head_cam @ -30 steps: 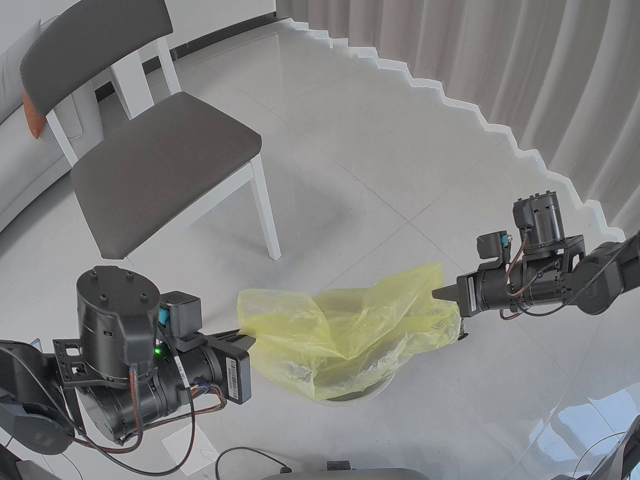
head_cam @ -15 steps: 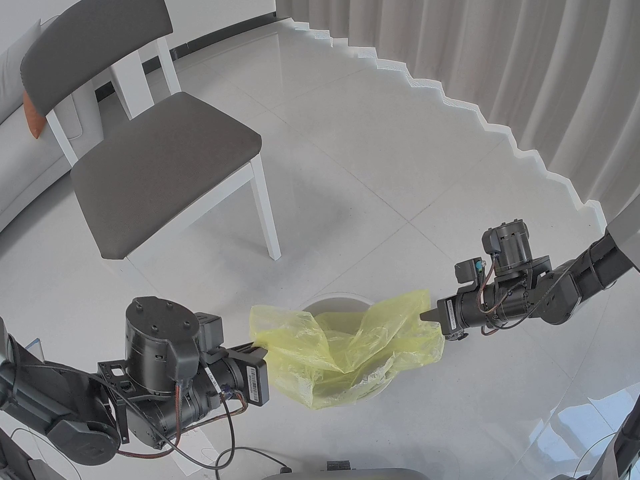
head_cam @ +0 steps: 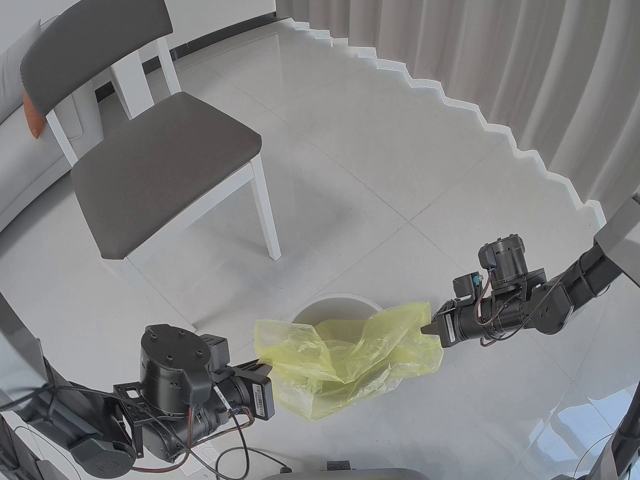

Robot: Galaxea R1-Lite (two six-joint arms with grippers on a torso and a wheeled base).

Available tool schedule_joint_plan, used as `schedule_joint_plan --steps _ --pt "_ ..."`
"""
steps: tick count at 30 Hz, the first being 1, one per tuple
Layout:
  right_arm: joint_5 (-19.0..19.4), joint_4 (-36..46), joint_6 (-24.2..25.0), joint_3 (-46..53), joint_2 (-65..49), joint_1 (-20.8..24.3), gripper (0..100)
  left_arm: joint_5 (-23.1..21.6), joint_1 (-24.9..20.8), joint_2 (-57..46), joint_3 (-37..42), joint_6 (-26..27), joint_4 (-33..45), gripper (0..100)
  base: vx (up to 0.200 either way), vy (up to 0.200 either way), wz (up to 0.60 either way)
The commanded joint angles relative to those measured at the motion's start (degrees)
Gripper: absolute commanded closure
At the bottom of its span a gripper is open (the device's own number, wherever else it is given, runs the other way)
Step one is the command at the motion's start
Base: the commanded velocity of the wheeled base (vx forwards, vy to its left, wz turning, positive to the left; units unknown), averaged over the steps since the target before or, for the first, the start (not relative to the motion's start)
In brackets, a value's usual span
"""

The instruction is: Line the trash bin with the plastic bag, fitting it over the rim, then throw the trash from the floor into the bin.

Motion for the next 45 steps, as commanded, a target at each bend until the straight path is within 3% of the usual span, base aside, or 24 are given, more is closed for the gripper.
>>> schedule_joint_plan --steps 1,10,19,23,28,33,34,45 --pt "0.0 -0.2 -0.1 -1.1 2.7 0.3 100 0.3 -0.1 5.4 1.4 0.2 -3.3 100 0.0 0.0 0.0" --pt "0.0 0.3 -2.2 3.7 -2.2 -2.3 100 2.7 -2.5 -0.5 4.8 0.0 -3.0 100 0.0 0.0 0.0" --pt "0.0 -0.3 -2.1 3.1 0.0 0.4 100 2.7 -2.3 4.6 5.1 -0.3 -5.1 100 0.0 0.0 0.0" --pt "0.0 -0.3 -2.1 1.6 2.2 0.6 100 2.7 -2.0 8.6 4.4 -0.3 -7.7 100 0.0 0.0 0.0" --pt "0.0 -0.4 -2.2 -0.6 5.6 -0.2 100 2.2 0.9 17.4 3.8 0.4 -17.3 100 0.0 0.0 0.0" --pt "0.1 -0.3 -2.9 -0.6 6.3 -1.6 100 1.3 2.2 19.7 5.2 0.7 -21.1 100 0.0 0.0 0.0" --pt "0.1 -0.3 -3.7 -0.4 6.3 -2.0 0 0.7 2.8 19.5 5.4 0.6 -21.7 100 0.0 0.0 0.0" --pt "2.2 -0.3 -6.2 5.1 -2.4 -5.6 0 -0.6 4.1 20.1 5.6 -0.1 -25.5 100 0.0 0.0 0.0"
